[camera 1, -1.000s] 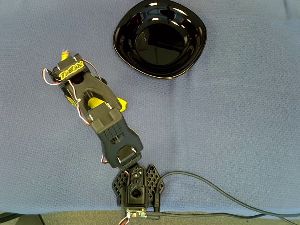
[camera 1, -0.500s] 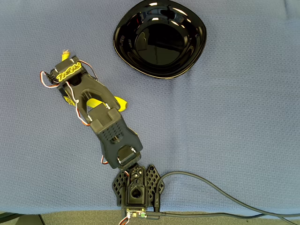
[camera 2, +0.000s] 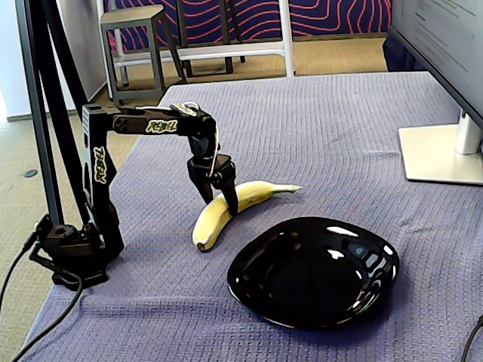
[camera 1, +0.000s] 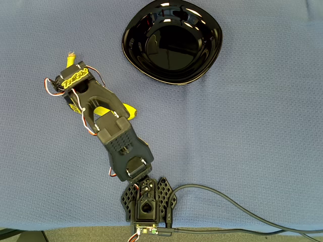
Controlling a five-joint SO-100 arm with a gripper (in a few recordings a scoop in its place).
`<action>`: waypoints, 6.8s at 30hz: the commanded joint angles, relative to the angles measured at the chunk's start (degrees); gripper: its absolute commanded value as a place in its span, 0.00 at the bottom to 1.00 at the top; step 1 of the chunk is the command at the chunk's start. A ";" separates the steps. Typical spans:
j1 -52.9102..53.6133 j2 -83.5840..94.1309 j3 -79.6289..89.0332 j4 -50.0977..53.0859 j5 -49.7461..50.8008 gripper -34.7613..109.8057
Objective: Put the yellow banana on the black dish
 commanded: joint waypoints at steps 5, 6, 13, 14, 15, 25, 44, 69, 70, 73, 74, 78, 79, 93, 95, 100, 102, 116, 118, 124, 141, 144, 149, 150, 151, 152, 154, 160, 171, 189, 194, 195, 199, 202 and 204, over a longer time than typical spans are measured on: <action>0.53 2.81 0.09 -0.44 -0.26 0.24; 0.70 3.52 0.00 -0.18 -0.26 0.24; 1.23 8.61 -2.11 4.92 -0.09 0.24; 1.32 9.58 -2.55 5.89 -0.09 0.24; 1.41 10.46 -2.81 6.68 -0.09 0.24; 0.79 20.57 -4.04 11.87 -3.69 0.24; 19.51 32.70 -2.64 13.54 -21.97 0.24; 38.76 3.69 -30.15 13.89 -15.12 0.24; 38.85 2.90 -31.11 13.80 -14.94 0.24; 38.76 1.23 -33.13 12.74 -14.15 0.24; 38.76 0.62 -34.10 12.66 -13.62 0.24; 38.41 -1.85 -38.50 12.30 -12.22 0.24; 38.41 -2.37 -39.81 12.13 -11.87 0.24; 42.80 -11.60 -45.53 12.22 -5.62 0.24; 42.98 -13.27 -46.93 12.22 -5.01 0.24; 42.45 -18.02 -55.20 15.64 -3.69 0.24; 41.84 -18.98 -57.39 17.40 -3.43 0.24; 44.38 -23.73 -58.01 15.47 -2.99 0.25; 45.18 -24.70 -57.57 15.12 -3.25 0.25; 46.85 -26.37 -54.76 12.83 -4.92 0.28; 46.05 -26.10 -51.59 13.10 -5.45 0.42; 45.88 -25.49 -50.71 13.54 -5.71 0.43; 44.21 -23.03 -48.78 14.41 -5.27 0.43; 43.77 -22.68 -48.60 14.94 -4.75 0.43; 43.24 -22.15 -48.52 15.38 -4.22 0.43; 42.63 -21.71 -48.34 15.73 -3.69 0.43; 41.48 -20.83 -47.99 16.08 -2.72 0.42; 36.47 -18.46 -47.90 18.81 0.09 0.43; 32.78 -12.13 -49.92 23.03 -1.05 0.39; 30.67 18.02 -9.49 14.59 -24.17 0.24; 29.88 33.40 8.26 5.89 -39.38 0.24; 29.53 36.47 11.43 4.22 -42.71 0.24; 27.07 49.92 25.66 -0.70 -54.32 0.24; 26.02 59.50 36.91 -4.48 -60.91 0.24; 25.93 66.01 44.82 -8.26 -65.04 0.24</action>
